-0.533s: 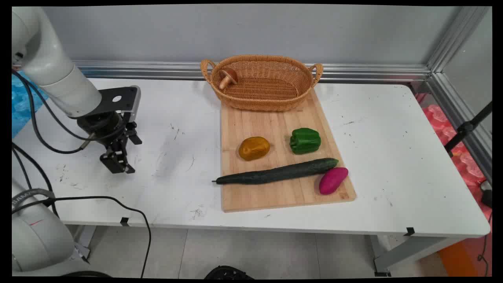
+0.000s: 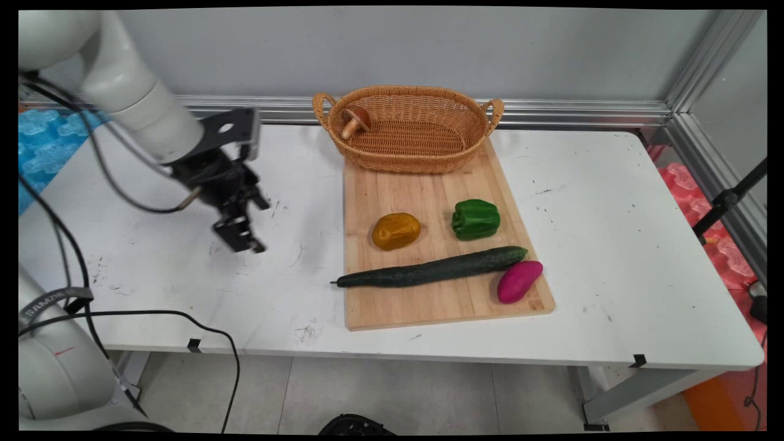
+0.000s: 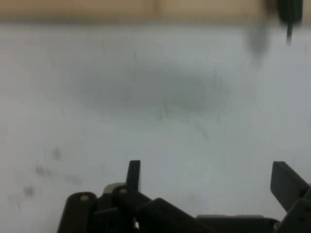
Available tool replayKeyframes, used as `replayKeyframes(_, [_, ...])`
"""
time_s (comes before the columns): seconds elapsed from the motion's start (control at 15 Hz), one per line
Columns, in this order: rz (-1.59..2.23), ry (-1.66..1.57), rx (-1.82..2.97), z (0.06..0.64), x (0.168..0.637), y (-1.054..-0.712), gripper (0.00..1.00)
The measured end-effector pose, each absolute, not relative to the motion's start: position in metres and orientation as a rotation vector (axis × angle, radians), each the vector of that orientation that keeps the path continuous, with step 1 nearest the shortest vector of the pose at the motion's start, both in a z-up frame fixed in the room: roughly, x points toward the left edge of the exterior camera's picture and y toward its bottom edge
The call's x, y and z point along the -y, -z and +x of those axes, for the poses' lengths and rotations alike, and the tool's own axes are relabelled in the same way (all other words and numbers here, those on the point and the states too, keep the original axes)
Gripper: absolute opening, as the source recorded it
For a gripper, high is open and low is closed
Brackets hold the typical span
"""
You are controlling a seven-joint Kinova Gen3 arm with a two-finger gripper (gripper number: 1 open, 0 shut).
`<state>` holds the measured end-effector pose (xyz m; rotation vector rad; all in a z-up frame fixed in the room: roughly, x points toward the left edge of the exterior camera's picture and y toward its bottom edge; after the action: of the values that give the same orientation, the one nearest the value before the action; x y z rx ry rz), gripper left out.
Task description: Pick up the potato from the cutting board
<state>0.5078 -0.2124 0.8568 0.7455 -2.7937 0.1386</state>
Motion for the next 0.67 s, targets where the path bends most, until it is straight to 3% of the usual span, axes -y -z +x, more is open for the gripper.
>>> replayKeyframes(0.67, [0.701,-0.194,2.610,0.412,0.273,-0.875,1.00])
